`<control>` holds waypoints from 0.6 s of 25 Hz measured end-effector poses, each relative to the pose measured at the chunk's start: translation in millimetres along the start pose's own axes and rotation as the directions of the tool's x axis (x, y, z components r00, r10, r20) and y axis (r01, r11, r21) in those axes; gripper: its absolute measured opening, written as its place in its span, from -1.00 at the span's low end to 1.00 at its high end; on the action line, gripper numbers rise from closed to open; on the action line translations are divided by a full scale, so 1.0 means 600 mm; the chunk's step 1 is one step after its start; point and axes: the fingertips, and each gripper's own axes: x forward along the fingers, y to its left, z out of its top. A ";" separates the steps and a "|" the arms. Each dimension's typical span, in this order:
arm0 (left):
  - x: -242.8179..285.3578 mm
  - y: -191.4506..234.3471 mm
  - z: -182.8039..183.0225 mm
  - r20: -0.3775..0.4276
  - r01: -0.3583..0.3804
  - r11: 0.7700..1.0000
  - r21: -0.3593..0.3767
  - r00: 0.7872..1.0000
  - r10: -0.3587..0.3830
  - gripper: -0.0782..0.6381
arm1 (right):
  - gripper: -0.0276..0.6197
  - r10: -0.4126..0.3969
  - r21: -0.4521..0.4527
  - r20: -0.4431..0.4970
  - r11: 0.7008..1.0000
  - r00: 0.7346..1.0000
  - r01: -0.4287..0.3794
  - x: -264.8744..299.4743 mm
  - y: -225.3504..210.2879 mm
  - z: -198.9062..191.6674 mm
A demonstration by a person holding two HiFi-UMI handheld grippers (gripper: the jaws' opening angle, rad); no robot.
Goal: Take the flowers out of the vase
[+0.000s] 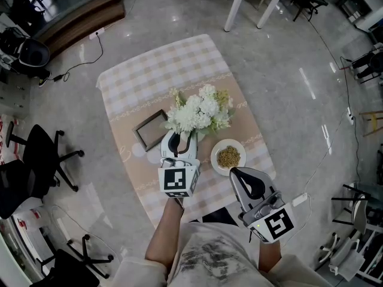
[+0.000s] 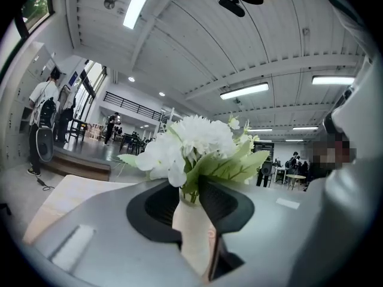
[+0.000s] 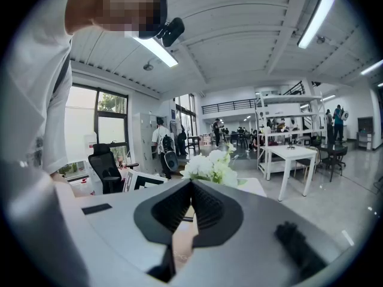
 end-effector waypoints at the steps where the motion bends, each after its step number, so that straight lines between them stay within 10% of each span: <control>1: 0.000 0.001 0.001 0.001 -0.002 1.000 -0.001 1.000 0.002 -0.50 | -0.86 0.000 0.000 -0.001 1.000 1.000 0.000 -0.001 0.000 0.000; 15: -0.006 0.002 0.014 0.030 0.022 0.999 -0.030 0.999 -0.021 -0.73 | -0.86 0.000 -0.001 -0.004 1.000 1.000 0.000 0.000 0.002 -0.006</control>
